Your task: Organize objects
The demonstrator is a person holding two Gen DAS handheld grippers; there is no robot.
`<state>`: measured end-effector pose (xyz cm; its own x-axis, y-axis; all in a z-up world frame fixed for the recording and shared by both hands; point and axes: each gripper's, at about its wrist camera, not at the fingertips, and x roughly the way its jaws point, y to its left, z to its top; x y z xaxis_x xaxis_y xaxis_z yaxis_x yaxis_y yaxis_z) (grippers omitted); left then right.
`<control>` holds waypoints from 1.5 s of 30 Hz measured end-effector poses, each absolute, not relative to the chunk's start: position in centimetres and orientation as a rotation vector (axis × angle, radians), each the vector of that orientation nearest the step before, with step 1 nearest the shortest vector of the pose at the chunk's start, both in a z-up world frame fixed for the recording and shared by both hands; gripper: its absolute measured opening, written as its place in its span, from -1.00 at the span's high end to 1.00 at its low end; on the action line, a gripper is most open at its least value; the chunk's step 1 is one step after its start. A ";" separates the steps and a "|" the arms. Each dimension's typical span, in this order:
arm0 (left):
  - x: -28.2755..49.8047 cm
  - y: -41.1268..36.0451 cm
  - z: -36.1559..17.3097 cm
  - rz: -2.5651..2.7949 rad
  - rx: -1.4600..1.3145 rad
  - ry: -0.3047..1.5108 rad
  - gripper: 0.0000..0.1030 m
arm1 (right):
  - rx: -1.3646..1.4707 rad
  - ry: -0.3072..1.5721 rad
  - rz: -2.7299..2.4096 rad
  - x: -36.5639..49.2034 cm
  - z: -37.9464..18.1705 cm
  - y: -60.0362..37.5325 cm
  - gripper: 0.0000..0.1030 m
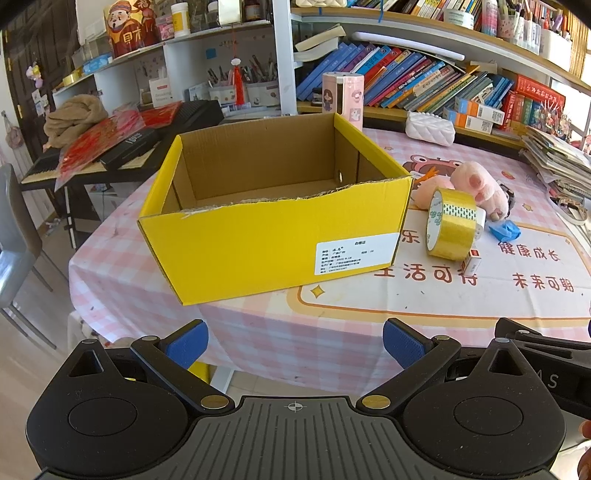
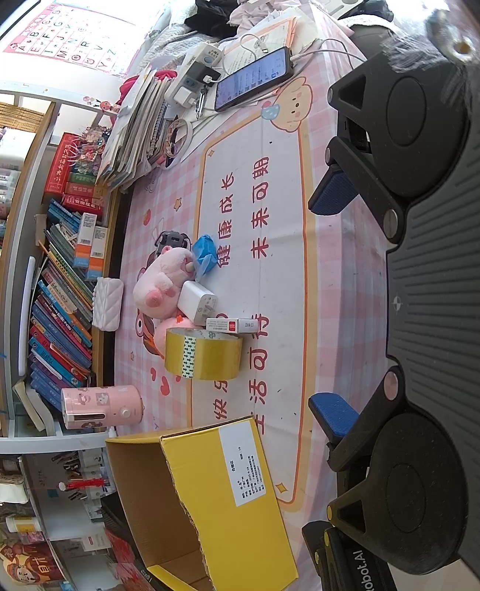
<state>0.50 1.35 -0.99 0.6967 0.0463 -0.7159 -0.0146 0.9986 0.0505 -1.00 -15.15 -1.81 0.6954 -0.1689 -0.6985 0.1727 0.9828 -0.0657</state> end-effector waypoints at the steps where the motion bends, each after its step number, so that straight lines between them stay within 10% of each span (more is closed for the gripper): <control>1: 0.5 1.3 -1.0 0.034 0.042 0.799 -0.98 | 0.005 0.777 -0.191 -1.0 -1.8 -15.1 -1.00; 45: 7.0 -10.8 -2.8 0.051 -0.063 0.796 -0.98 | 0.032 0.757 -0.050 9.5 -3.0 -30.3 -1.00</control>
<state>6.98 -10.79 -2.78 0.6984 0.0222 -0.7153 -0.0700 0.9968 -0.0375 9.54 -30.27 -2.99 0.7261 -0.0339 -0.6868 0.0572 0.9983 0.0112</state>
